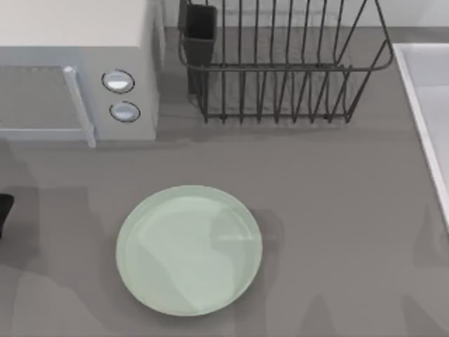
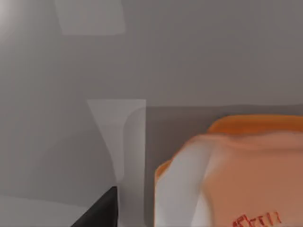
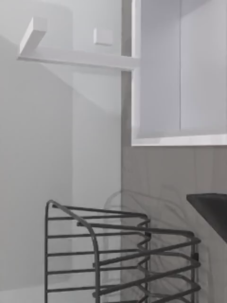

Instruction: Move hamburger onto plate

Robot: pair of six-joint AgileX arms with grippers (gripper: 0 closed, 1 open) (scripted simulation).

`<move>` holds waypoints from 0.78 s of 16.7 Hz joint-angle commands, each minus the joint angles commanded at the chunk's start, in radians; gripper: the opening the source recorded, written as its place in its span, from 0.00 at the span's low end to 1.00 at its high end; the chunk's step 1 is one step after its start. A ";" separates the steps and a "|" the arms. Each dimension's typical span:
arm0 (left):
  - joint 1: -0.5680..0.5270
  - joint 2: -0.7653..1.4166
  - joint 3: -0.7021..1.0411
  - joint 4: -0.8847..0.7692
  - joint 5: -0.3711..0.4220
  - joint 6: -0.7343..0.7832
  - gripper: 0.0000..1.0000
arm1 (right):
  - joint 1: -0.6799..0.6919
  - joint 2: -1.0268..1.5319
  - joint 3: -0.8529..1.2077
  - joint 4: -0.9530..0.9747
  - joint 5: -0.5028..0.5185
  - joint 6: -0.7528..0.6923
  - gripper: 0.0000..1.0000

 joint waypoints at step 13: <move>0.000 -0.115 0.132 -0.226 0.014 0.001 0.00 | 0.000 0.000 0.000 0.000 0.000 0.000 1.00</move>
